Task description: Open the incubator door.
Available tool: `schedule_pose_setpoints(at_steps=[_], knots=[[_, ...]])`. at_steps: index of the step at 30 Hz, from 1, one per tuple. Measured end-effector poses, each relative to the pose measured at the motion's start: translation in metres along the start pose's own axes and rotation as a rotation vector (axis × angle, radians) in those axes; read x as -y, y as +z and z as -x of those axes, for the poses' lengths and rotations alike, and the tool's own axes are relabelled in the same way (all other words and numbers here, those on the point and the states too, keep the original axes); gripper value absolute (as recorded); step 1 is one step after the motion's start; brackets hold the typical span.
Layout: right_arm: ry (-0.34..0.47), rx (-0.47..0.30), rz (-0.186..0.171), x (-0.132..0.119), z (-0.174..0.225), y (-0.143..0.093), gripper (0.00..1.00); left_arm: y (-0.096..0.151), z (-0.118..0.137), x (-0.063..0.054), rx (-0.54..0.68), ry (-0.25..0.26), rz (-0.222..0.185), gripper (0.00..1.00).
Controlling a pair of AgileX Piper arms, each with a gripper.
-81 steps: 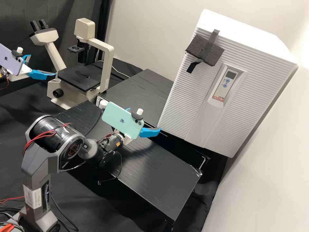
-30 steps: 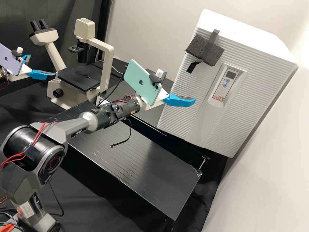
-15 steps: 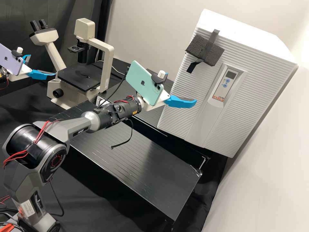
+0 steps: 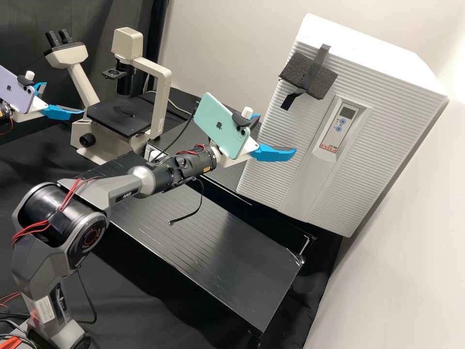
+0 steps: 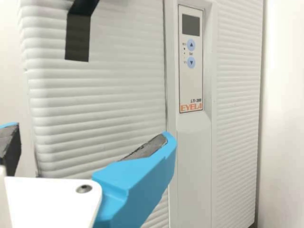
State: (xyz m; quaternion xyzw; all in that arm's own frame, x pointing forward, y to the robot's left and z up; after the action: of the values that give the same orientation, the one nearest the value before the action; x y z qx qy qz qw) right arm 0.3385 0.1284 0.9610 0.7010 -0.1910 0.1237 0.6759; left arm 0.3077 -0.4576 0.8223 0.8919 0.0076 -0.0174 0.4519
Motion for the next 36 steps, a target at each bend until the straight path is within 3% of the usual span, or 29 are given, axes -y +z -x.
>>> schedule_pose_setpoints(at_steps=[36], knots=[[-0.040, 0.013, 0.007, 0.0027, -0.0013, 0.0029, 0.00, 0.0000, 0.0000, 0.0000, 0.000, 0.000, 0.000, 1.00]])
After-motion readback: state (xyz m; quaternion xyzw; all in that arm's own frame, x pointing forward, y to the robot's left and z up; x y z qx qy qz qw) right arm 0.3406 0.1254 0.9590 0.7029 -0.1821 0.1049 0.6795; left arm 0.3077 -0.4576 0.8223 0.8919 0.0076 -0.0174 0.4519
